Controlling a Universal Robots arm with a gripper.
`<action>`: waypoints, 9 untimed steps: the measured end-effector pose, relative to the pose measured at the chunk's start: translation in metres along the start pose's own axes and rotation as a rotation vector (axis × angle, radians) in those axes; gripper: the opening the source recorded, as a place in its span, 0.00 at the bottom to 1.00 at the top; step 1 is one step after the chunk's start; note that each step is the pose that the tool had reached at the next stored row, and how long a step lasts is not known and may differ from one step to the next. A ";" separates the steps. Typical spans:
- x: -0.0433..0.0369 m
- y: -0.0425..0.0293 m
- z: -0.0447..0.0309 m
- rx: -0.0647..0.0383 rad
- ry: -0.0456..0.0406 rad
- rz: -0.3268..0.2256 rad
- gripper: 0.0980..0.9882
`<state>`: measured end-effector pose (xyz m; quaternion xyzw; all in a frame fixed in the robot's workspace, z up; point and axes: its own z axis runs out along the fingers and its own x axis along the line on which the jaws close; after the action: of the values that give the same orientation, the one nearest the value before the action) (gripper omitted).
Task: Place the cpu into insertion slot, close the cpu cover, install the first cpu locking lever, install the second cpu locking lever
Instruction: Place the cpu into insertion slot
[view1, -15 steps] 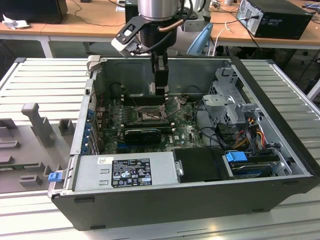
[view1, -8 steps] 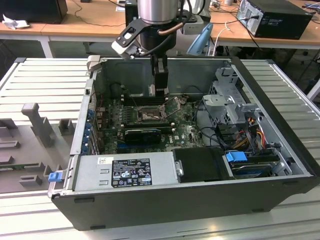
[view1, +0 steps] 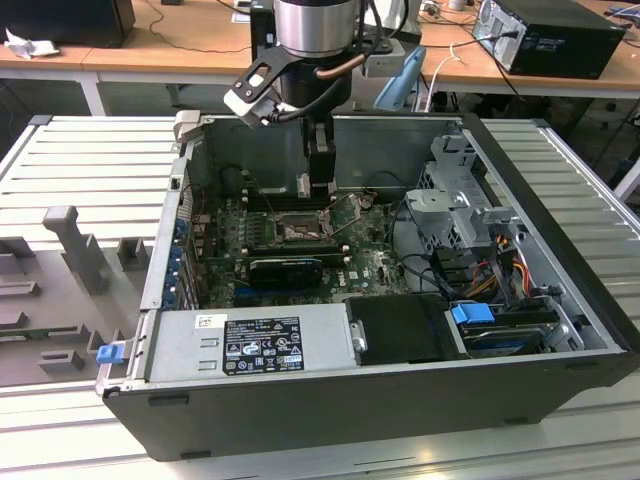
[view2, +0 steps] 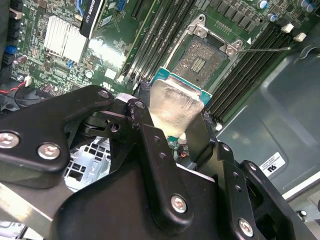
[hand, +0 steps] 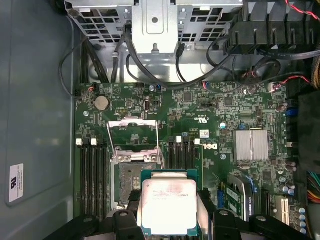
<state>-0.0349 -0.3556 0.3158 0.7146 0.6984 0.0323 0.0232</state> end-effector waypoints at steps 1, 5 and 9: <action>0.0000 -0.0001 0.0010 0.000 0.0001 0.000 0.48; -0.0001 -0.0004 0.0053 0.001 0.0001 0.000 0.48; -0.0001 -0.0006 0.0075 0.001 0.0001 0.000 0.48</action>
<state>-0.0349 -0.3556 0.3082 0.7146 0.6984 0.0320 0.0228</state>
